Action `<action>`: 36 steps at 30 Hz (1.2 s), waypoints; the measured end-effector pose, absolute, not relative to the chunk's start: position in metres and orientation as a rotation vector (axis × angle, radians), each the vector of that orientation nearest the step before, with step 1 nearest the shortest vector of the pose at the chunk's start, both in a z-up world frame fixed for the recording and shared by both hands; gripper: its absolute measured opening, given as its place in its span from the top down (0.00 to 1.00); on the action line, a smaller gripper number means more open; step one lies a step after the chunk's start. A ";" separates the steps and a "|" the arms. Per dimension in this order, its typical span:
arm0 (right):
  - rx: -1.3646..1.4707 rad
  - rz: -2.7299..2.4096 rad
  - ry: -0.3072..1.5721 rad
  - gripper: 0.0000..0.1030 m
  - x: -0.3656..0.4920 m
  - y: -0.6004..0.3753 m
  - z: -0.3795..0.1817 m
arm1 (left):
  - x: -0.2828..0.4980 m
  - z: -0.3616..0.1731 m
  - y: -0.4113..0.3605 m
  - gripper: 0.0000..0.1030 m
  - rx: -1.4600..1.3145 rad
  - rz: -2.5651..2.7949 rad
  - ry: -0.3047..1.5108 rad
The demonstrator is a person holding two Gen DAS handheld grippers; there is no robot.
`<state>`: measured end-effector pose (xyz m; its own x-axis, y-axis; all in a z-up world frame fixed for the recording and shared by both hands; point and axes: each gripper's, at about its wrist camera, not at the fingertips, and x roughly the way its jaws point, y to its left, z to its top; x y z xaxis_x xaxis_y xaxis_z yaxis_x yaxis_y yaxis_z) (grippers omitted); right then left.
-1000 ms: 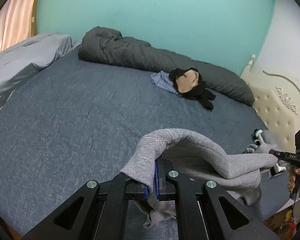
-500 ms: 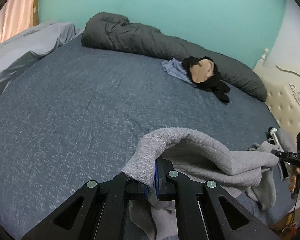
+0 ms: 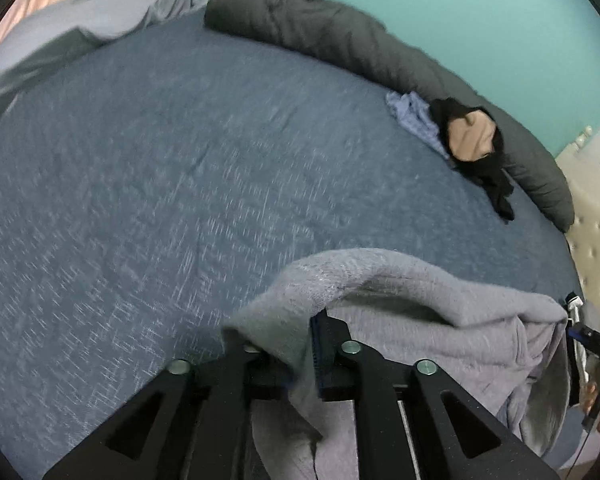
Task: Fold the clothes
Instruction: 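Lower the grey sweatshirt onto the bed and open both grippers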
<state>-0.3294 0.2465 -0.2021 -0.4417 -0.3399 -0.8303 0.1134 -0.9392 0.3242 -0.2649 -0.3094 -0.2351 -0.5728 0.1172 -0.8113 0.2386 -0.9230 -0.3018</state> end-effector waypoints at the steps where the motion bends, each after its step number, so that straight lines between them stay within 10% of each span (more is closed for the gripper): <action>1: 1.484 -2.446 -0.300 0.28 -0.328 0.251 -0.202 | -0.262 -0.237 -0.312 0.69 1.413 -2.656 0.602; 4: 1.506 -2.460 -0.289 0.28 -0.319 0.271 -0.204 | -0.252 -0.241 -0.319 0.46 1.405 -2.645 0.638; 23: 1.715 -2.309 -0.218 0.28 -0.214 0.337 -0.238 | -0.160 -0.263 -0.277 0.44 1.650 -2.719 0.568; 30: 1.747 -2.284 -0.097 0.91 -0.202 0.330 -0.261 | -0.150 -0.282 -0.267 0.44 1.701 -2.689 0.540; 36: 1.640 -2.419 -0.082 0.96 -0.214 0.345 -0.228 | -0.150 -0.280 -0.266 0.44 1.691 -2.713 0.484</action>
<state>-0.2138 0.3446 -0.2285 -0.3542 -0.2103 -0.9112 0.1480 -0.9747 0.1674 -0.1503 -0.2662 -0.2800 -0.4500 0.2330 -0.8621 0.0795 -0.9511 -0.2985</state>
